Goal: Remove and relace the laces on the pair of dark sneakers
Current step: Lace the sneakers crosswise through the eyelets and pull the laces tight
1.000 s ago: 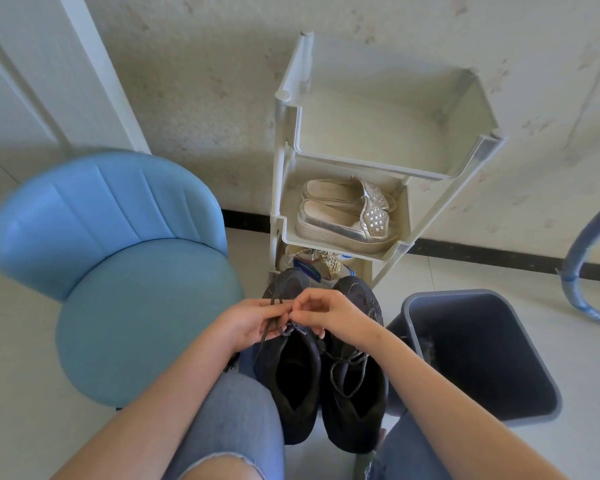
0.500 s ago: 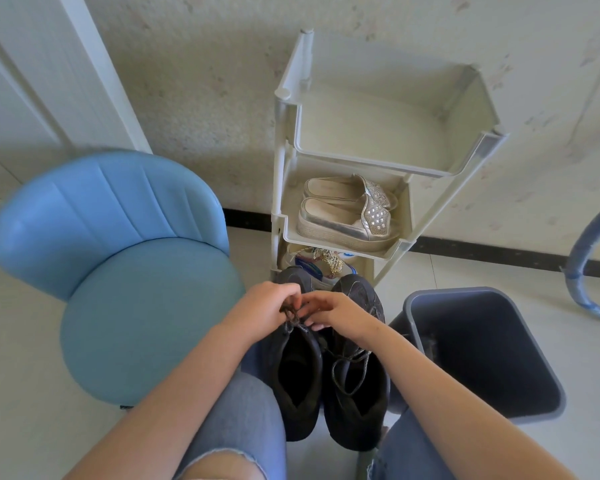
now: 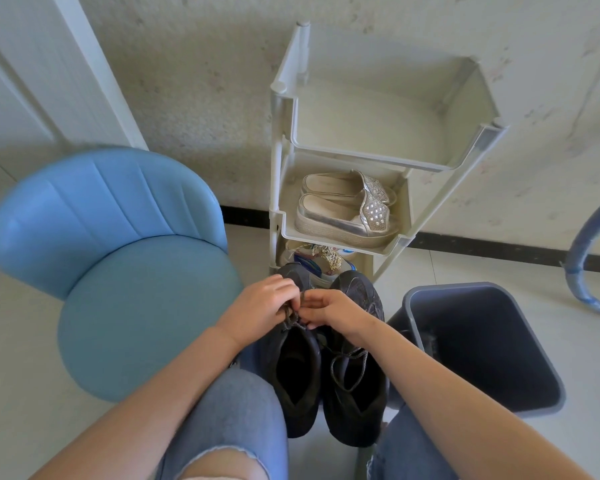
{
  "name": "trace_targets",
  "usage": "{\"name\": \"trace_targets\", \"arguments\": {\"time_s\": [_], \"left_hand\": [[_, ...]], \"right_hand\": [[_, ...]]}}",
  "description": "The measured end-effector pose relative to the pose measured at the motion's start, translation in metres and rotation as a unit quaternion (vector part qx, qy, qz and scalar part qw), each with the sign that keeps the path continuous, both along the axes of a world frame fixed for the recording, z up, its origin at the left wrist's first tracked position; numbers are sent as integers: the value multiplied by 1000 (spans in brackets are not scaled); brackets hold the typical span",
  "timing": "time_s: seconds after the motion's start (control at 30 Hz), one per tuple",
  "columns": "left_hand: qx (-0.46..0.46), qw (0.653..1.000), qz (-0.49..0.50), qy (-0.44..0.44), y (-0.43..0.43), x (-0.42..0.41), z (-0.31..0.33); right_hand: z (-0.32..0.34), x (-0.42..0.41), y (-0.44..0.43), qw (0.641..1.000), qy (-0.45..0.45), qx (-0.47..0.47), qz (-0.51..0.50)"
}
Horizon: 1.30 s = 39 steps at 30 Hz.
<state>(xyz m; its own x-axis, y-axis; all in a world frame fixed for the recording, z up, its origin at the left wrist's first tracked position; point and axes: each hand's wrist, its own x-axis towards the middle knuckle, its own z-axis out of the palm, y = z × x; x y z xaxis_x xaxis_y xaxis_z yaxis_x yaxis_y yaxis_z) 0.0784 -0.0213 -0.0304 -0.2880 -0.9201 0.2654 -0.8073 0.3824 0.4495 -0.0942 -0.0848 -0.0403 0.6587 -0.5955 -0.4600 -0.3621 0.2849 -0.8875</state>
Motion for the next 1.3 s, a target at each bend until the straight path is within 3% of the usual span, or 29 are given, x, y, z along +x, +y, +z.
{"name": "trace_targets", "arguments": {"time_s": [0.17,0.3,0.5,0.63,0.7,0.8,0.9,0.97,1.1,1.17,1.23,1.3], "left_hand": [[2,998,21,64,3,-2,-5],[65,978,99,171,5,-1,-8],[190,872,271,360,27,5,-8],[312,728,344,504,51,10,-26],[346,659,341,574,54,11,-27],[371,644,327,583,49,11,-22],[390,633,315,590,48,13,-24],[377,653,325,570,49,13,-25],[273,828,324,368,48,13,-17],[242,890,298,245,49,17,-16],[227,931,258,120,49,23,-12],[220,945,229,80,48,28,-13]], "right_hand": [[0,-2,-4,1000,-19,12,2],[5,-4,-10,997,38,-64,33],[9,-14,-11,971,173,-139,90],[6,-17,-10,926,280,-223,123],[8,-18,-11,884,343,-282,147],[9,-21,-12,857,380,-307,165],[8,-24,-13,882,357,-270,149],[9,-26,-13,897,335,-259,126],[11,-31,-16,892,337,-270,131],[11,-31,-16,892,337,-269,136],[11,-31,-17,890,337,-273,139],[12,-31,-17,893,331,-278,126]]}}
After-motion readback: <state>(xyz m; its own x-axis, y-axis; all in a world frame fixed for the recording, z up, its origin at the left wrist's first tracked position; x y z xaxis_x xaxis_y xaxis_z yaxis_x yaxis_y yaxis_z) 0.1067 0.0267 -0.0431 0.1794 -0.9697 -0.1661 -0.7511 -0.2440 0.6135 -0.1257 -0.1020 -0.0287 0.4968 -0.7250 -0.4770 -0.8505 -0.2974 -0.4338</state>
